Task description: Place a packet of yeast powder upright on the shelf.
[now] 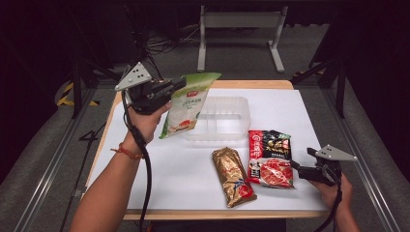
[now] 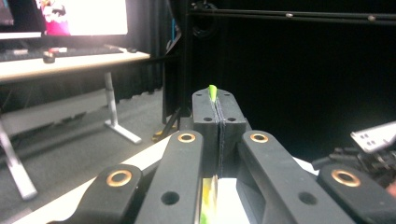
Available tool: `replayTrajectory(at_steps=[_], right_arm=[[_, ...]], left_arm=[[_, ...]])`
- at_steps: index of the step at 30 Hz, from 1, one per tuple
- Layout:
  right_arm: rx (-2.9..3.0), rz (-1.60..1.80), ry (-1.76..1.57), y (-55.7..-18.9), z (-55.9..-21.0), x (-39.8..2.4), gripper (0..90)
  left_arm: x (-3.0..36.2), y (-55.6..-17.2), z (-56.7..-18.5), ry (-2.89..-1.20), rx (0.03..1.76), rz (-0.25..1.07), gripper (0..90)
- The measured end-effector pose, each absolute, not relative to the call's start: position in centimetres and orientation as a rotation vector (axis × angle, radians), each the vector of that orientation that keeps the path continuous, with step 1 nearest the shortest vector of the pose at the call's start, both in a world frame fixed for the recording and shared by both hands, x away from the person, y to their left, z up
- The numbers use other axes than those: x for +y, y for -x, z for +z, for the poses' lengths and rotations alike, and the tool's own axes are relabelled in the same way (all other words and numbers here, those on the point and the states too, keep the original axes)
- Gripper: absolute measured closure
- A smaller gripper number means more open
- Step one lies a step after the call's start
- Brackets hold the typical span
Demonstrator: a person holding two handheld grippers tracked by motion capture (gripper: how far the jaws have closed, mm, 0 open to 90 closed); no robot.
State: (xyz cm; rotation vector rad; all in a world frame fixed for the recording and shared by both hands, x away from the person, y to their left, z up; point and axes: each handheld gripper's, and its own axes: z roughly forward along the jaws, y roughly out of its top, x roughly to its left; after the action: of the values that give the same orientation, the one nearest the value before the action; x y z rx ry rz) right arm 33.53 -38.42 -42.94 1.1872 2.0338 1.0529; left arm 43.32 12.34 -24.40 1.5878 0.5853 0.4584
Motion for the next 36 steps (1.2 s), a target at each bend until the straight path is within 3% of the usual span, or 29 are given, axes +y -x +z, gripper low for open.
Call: replayTrajectory(at_steps=[5,26,36], right_arm=[[2.032,1.05,-1.185,-33.5,-43.0,-38.4,17.8],[2.038,1.042,-1.179,-33.5,-43.0,-38.5,18.0],[2.04,1.038,-1.186,-33.4,-43.1,-38.6,18.0]], left_arm=[[11.1,-45.4,-25.1,-1.584,0.639,0.443,89.4],[7.1,-50.4,-26.9,-1.595,0.798,0.615,89.2],[7.0,-52.2,-27.9,-1.529,0.863,0.621,88.9]])
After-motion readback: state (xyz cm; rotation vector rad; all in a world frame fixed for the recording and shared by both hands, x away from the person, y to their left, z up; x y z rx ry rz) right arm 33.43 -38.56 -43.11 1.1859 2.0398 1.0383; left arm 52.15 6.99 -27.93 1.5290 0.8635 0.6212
